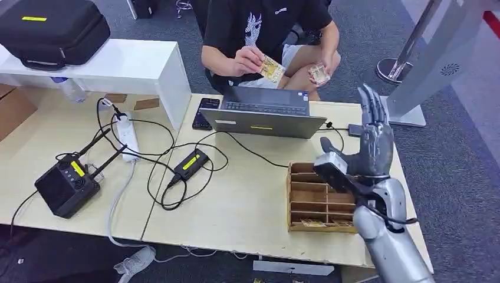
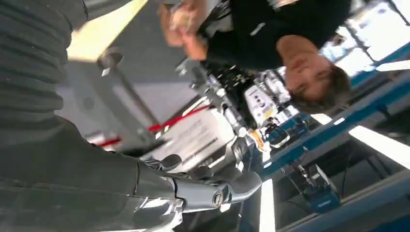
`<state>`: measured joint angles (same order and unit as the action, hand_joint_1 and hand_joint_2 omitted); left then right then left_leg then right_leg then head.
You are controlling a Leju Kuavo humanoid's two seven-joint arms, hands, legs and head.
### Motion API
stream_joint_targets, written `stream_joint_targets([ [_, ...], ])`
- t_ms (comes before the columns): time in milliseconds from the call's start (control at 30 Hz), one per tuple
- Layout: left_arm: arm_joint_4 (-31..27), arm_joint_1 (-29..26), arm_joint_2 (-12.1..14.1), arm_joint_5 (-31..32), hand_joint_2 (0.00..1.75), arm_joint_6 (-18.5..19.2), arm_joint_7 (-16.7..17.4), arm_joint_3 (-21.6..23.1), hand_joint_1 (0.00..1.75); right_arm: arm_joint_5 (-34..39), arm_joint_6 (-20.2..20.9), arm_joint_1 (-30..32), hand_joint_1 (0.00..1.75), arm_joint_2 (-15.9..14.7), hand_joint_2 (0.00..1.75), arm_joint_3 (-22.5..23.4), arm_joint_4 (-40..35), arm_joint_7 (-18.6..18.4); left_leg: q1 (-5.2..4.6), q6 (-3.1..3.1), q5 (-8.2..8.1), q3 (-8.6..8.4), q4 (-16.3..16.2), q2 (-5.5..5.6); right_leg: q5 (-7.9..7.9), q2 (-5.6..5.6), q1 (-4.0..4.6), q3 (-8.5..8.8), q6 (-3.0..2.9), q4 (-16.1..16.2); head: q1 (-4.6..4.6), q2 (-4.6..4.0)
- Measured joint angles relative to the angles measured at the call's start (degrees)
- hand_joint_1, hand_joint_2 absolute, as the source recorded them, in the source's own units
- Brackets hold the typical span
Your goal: Pass the card to the sensor for recognition and then transmit it.
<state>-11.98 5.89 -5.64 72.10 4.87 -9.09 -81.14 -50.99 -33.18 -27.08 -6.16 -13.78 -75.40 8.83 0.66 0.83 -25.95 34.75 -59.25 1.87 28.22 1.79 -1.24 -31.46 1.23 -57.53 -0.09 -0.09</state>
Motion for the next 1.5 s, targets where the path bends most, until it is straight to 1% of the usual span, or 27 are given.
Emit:
stream_joint_targets([
  [67,0.0,0.04,0.15,0.48,1.75,0.07,0.09,0.6,0.0,-1.75,0.11,-4.92,0.0,-0.99,1.75,-1.82,5.1,-1.46,0.0,-0.01,0.02,0.01,-0.01,0.05,0.0,-0.03,0.0,0.0,0.0,0.0,0.0,0.0],
  [133,0.0,-0.02,0.29,0.53,1.75,0.07,0.13,1.05,0.0,-1.91,0.15,-8.36,0.0,-1.6,1.75,-2.96,8.69,-1.83,0.0,-0.01,0.02,0.02,-0.01,0.07,0.0,-0.07,0.0,0.0,0.0,0.0,0.0,0.0],
  [200,0.0,-0.03,0.35,0.68,1.75,0.09,0.15,1.47,0.0,-2.3,0.07,-10.41,0.0,-2.02,1.75,-3.89,11.41,-2.3,0.0,-0.01,0.02,0.06,-0.01,0.08,0.0,-0.07,0.0,-0.01,0.0,0.0,0.0,0.0],
  [333,0.0,0.0,0.48,1.7,1.75,0.11,0.7,2.17,0.0,-5.99,0.07,-15.99,0.0,-2.32,1.75,-5.8,19.04,-5.65,-0.01,-0.01,0.02,0.14,-0.01,0.04,-0.01,-0.03,-0.01,-0.14,0.0,0.0,-0.04,0.0],
  [367,0.0,0.02,0.5,1.93,1.75,0.11,0.81,2.5,0.0,-6.73,-0.08,-18.01,1.52,-2.32,1.75,-6.22,21.71,-6.27,0.0,-0.01,0.02,0.15,-0.01,0.06,-0.01,-0.05,-0.01,-0.14,0.0,0.0,0.0,0.0],
  [400,0.0,0.01,0.5,2.08,1.75,0.11,1.03,2.72,0.0,-7.43,-0.41,-19.57,1.68,-2.32,1.75,-6.48,23.68,-6.51,0.0,-0.01,0.03,0.15,-0.01,0.09,-0.01,-0.08,-0.01,-0.13,0.0,0.0,0.0,0.0],
  [433,0.0,0.0,0.5,2.27,1.75,0.11,1.12,2.87,0.0,-8.06,-0.93,-21.13,1.62,-2.32,1.75,-6.77,25.53,-6.71,0.0,0.01,0.04,0.15,-0.01,0.1,-0.01,-0.11,-0.01,-0.13,0.0,0.0,-0.02,0.0],
  [467,0.0,-0.01,0.5,2.41,1.75,0.11,1.16,3.0,0.0,-8.27,-1.58,-22.22,1.62,-2.32,1.75,-7.12,27.28,-6.66,0.0,0.01,0.04,0.16,-0.01,0.11,-0.01,-0.11,0.0,-0.12,0.0,0.0,-0.02,0.0],
  [500,0.0,-0.01,0.5,2.52,1.75,0.11,1.18,3.13,0.0,-8.49,-2.34,-22.99,1.59,-2.32,1.75,-7.27,28.63,-6.47,0.0,0.01,0.04,0.16,-0.01,0.12,-0.01,-0.12,0.0,-0.12,0.0,0.0,0.0,0.0],
  [567,0.0,0.0,0.53,2.56,1.75,0.09,1.2,3.24,0.0,-8.88,-3.56,-24.04,1.62,-2.32,1.75,-7.55,30.61,-6.1,0.0,0.01,0.04,0.16,-0.01,0.11,-0.01,-0.11,-0.01,-0.12,0.0,0.0,-0.02,0.0],
  [600,0.0,0.02,0.59,2.67,1.75,0.07,1.22,3.28,0.0,-9.03,-4.04,-24.32,1.61,-2.32,1.75,-7.73,31.36,-5.86,0.0,0.01,0.04,0.16,-0.01,0.1,-0.01,-0.11,0.0,-0.13,0.0,0.0,-0.02,0.0],
  [667,0.0,0.01,0.61,2.8,1.75,0.07,1.31,3.37,0.0,-8.99,-4.59,-24.35,1.61,-2.32,1.75,-7.88,31.91,-5.64,0.0,0.01,0.03,0.16,-0.01,0.1,-0.01,-0.11,-0.01,-0.14,0.0,0.0,-0.02,0.0],
  [700,0.0,0.0,0.64,2.89,1.75,0.04,1.36,3.48,0.0,-8.97,-4.79,-24.31,1.64,-2.32,1.75,-7.97,32.02,-5.53,0.0,0.01,0.03,0.17,-0.01,0.1,-0.01,-0.11,-0.01,-0.16,0.0,0.0,0.0,0.0],
  [867,0.0,0.0,0.7,2.93,1.75,0.02,1.64,3.79,0.0,-8.81,-5.79,-23.92,1.62,-2.32,1.75,-8.3,31.86,-5.11,0.0,0.01,0.03,0.16,-0.01,0.07,-0.01,-0.08,0.0,-0.18,0.0,0.0,-0.02,0.0],
  [967,0.0,0.0,0.72,2.97,1.75,0.0,1.73,3.96,0.0,-8.81,-6.16,-22.97,1.61,-2.32,1.75,-8.32,30.79,-4.04,0.02,0.01,0.03,0.15,-0.01,0.05,-0.01,-0.06,0.01,-0.17,0.0,0.0,0.0,0.0],
  [1000,0.0,0.0,0.72,2.97,1.75,0.0,1.79,4.05,0.0,-8.79,-6.25,-22.47,1.71,-2.32,1.75,-8.32,30.23,-3.76,0.01,0.01,0.04,0.15,-0.01,0.05,-0.01,-0.06,0.01,-0.18,0.0,0.0,-0.02,0.0],
  [1067,0.0,-0.01,0.72,2.97,1.75,-0.02,1.83,4.09,0.0,-8.72,-6.25,-21.49,1.75,-2.32,1.75,-8.34,28.96,-3.39,0.02,0.01,0.04,0.16,-0.01,0.07,-0.01,-0.08,0.01,-0.17,0.0,0.0,0.0,0.0],
  [1233,0.0,-0.05,0.72,2.58,1.75,-0.09,2.03,4.09,0.0,-8.46,-6.27,-17.61,1.75,-2.32,1.75,-8.36,23.39,-2.36,0.01,0.01,0.03,0.17,-0.01,0.08,-0.01,-0.08,0.0,-0.18,0.0,0.0,-0.04,0.0],
  [1333,0.0,-0.08,0.72,2.21,1.75,-0.24,2.08,4.09,0.0,-7.27,-6.27,-14.41,1.75,-2.39,1.75,-8.34,18.32,-1.97,0.01,0.01,0.03,0.19,-0.01,0.08,0.0,-0.09,0.0,-0.22,0.0,0.01,-0.02,0.0],
  [1400,0.0,-0.08,0.7,1.42,1.75,-0.46,2.16,4.07,0.0,-5.05,-6.27,-11.25,1.75,-2.54,1.75,-8.01,13.76,-0.96,0.02,-0.01,0.01,0.2,-0.01,0.11,0.03,-0.11,0.0,-0.2,0.01,0.02,0.02,0.0],
  [1500,0.0,-0.23,0.7,0.26,1.75,-1.05,2.23,3.92,0.0,-1.84,-6.25,-4.89,1.75,-2.61,1.75,-7.07,5.49,0.11,0.02,-0.01,-0.04,0.24,0.0,0.12,0.06,-0.15,0.0,-0.21,-0.01,0.02,-0.02,0.0],
])
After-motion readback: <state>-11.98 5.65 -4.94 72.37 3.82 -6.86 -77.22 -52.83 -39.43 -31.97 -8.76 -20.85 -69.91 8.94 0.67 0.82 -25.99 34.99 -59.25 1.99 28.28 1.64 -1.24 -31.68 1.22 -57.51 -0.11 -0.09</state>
